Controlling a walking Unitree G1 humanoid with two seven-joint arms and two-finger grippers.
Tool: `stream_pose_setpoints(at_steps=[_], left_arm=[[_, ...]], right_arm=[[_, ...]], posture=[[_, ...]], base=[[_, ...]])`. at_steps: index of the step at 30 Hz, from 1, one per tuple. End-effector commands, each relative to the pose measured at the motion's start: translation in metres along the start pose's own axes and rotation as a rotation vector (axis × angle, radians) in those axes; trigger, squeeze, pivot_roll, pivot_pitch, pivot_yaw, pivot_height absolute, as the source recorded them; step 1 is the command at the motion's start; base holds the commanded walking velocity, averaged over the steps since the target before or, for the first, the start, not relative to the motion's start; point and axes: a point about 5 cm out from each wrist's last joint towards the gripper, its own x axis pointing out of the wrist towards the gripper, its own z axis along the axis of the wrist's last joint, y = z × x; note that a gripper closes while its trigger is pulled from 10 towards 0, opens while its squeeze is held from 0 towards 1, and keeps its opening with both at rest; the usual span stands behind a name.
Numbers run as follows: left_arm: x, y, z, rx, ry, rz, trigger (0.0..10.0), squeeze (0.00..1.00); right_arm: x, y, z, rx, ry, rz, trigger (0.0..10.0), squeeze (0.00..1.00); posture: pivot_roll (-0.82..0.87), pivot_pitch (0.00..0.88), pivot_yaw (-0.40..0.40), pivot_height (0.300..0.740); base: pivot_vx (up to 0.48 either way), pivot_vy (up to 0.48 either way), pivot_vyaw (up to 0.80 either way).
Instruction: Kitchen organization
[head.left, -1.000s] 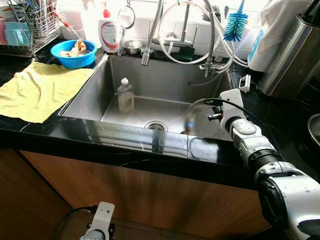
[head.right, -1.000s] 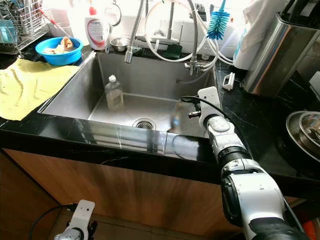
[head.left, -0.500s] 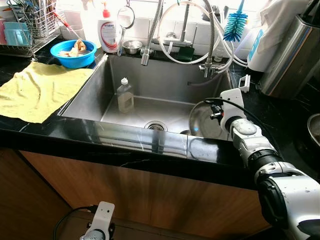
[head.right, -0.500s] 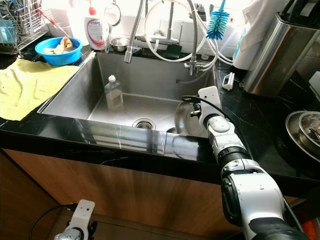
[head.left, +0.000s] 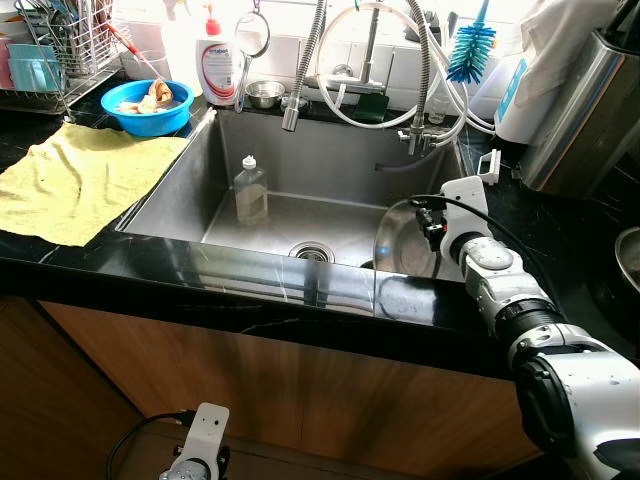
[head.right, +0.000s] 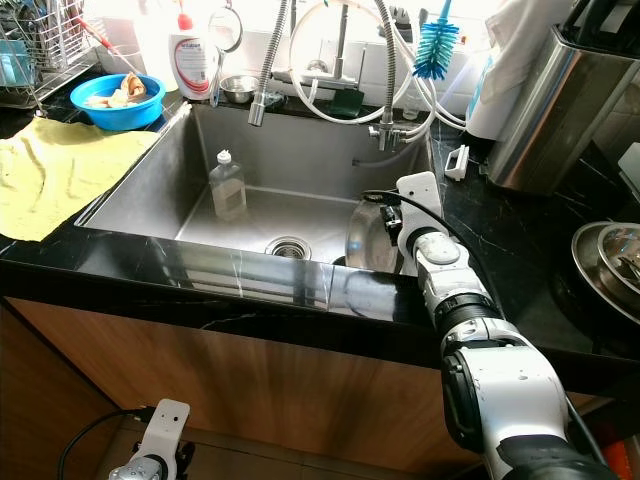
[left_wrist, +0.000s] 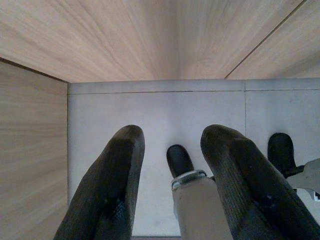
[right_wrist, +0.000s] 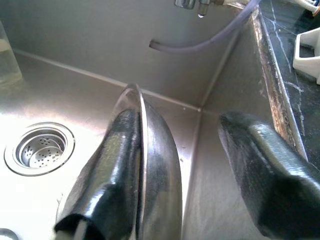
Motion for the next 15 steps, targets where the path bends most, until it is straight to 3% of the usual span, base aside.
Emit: stream_pose_setpoints(at_steps=[1,2,6,8,9,11,12,13,15], left_arm=[[0.0001,-0.0002,0.0006,0.002,-0.005,-0.002,10.0,0.00],[0.0001,-0.0001,0.0006,0.002,-0.004,-0.002,10.0,0.00],[0.0001,-0.0001,0.0006,0.002,-0.004,-0.002,10.0,0.00],[0.0001,-0.0001,0.0006,0.003,-0.004,-0.003,10.0,0.00],[0.0001,-0.0002,0.0005,0.003,-0.003,-0.003,10.0,0.00],[0.0001,-0.0002,0.0004,0.003,-0.003,-0.003,10.0,0.00],[0.0000,-0.0001,0.0003,0.003,-0.003,-0.003,10.0,0.00],[0.0000,0.0000,0.0002,0.003,-0.003,-0.002,10.0,0.00],[0.0000,0.0002,0.0000,0.003,-0.002,-0.002,10.0,0.00]], right_arm=[[0.0015,0.0000,0.0130,-0.002,-0.039,0.002,10.0,0.38],[0.0015,0.0003,0.0131,-0.006,-0.039,0.004,10.0,0.00],[0.0015,0.0005,0.0130,-0.007,-0.038,0.005,10.0,0.00],[0.0017,0.0017,0.0138,0.094,-0.048,0.021,10.0,0.03],[0.0019,0.0016,0.0153,0.188,-0.056,0.026,10.0,1.00],[0.0021,0.0002,0.0165,0.272,-0.058,0.020,10.0,1.00],[0.0021,-0.0001,0.0172,0.256,-0.061,0.016,10.0,1.00],[0.0021,-0.0003,0.0179,0.236,-0.064,0.013,10.0,0.00],[0.0021,-0.0002,0.0223,0.220,-0.091,0.011,10.0,0.00]], posture=[[-0.09,0.000,-0.084,0.740],[-0.09,0.000,-0.084,0.740],[-0.09,0.000,-0.083,0.740],[-0.09,0.000,-0.084,0.740],[-0.09,0.000,-0.083,0.740],[-0.09,0.000,-0.083,0.740],[-0.09,0.000,-0.082,0.740],[-0.09,0.000,-0.082,0.740],[-0.09,0.000,-0.082,0.740]], base=[[0.000,0.000,0.00],[0.000,0.000,0.00],[0.000,0.000,0.00],[0.000,0.000,0.00],[0.000,0.000,0.00],[0.000,0.000,0.00],[0.000,0.000,0.00],[0.000,0.000,0.00],[0.000,0.000,0.00]])
